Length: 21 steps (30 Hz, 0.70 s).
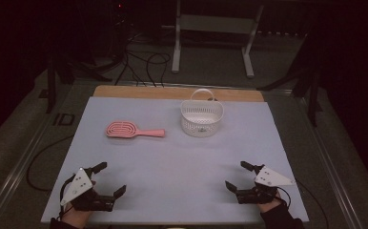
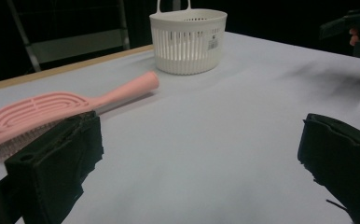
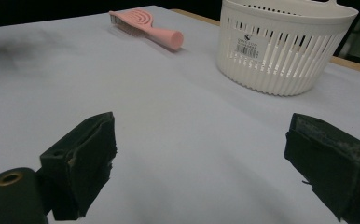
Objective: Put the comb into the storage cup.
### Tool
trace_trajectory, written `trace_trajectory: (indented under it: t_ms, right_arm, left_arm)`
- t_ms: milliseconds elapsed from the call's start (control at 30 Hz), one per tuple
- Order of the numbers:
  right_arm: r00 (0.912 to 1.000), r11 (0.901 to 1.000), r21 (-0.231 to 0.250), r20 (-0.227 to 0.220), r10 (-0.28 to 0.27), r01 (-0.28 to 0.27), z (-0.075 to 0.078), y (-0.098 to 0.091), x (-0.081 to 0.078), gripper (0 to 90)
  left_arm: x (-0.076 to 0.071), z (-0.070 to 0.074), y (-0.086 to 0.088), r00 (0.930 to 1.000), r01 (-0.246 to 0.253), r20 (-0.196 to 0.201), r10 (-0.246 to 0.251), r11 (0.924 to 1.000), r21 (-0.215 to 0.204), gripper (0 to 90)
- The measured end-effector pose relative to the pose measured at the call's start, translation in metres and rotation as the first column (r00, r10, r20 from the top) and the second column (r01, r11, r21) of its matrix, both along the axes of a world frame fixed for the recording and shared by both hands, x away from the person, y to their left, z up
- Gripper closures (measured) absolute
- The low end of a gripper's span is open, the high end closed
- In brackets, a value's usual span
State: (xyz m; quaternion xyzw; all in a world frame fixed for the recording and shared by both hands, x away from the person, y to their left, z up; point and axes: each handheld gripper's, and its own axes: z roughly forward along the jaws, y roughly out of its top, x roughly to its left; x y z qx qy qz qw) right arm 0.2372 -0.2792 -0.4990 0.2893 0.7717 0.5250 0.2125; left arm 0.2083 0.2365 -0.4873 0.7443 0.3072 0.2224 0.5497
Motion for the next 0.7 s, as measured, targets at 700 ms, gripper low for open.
trace_trajectory:
  t_ms: [700]
  right_arm:
    - [0.9996,0.9998,0.011,0.021,-0.018,0.018,0.003,0.002,-0.003,8.9]
  left_arm:
    - [0.016,0.042,-0.013,0.9982,0.06,-0.005,-0.06,0.9981,0.015,0.0]
